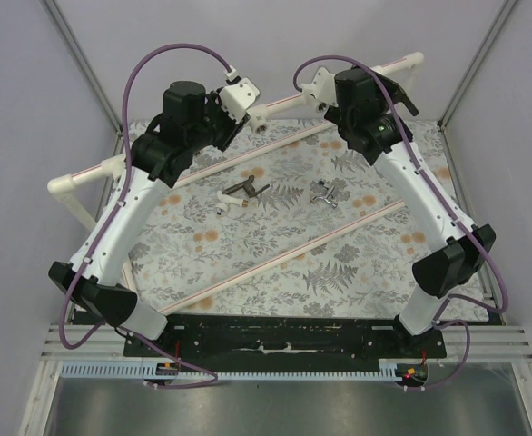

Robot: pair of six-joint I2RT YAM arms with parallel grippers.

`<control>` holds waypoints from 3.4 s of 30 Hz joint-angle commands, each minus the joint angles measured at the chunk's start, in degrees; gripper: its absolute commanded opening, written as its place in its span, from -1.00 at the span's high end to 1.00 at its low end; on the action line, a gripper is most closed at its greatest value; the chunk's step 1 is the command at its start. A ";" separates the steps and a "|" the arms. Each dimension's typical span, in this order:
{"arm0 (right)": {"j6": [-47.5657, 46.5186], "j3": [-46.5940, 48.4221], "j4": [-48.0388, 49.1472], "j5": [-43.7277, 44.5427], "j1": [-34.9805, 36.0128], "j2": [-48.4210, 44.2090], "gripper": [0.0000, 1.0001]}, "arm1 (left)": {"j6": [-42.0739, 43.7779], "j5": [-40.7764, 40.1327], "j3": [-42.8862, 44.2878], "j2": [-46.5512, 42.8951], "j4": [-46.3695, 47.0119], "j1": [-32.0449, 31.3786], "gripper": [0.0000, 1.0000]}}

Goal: Install the water faucets

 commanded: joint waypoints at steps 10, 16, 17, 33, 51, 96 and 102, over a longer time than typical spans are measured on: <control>13.91 6.87 -6.89 -10.35 -3.27 -3.13 -0.87 | -10.63 -7.79 -0.97 -2.98 2.85 1.32 0.96; 27.00 12.60 -13.75 -26.87 -10.38 -4.10 -0.85 | -10.55 -7.53 -1.06 -3.42 2.85 1.32 0.96; 28.41 12.25 -13.67 -29.95 -11.70 -4.71 -0.82 | -10.55 -7.44 -1.24 -3.42 2.85 1.32 0.96; 53.98 4.08 -3.48 -62.83 -33.05 -5.07 0.10 | -10.72 -7.09 -1.33 -3.59 3.11 1.31 0.96; 88.71 -17.01 18.23 -85.87 -45.90 1.44 0.57 | -10.63 -7.00 -1.42 -3.42 3.02 1.32 0.96; 51.72 -19.92 9.09 -29.89 -29.99 -20.98 -0.96 | -12.92 -10.69 0.25 -2.01 3.11 1.32 0.96; 38.74 -28.61 16.90 -41.65 -29.82 -24.40 -0.90 | -12.48 -11.31 1.04 -1.40 2.58 1.32 0.96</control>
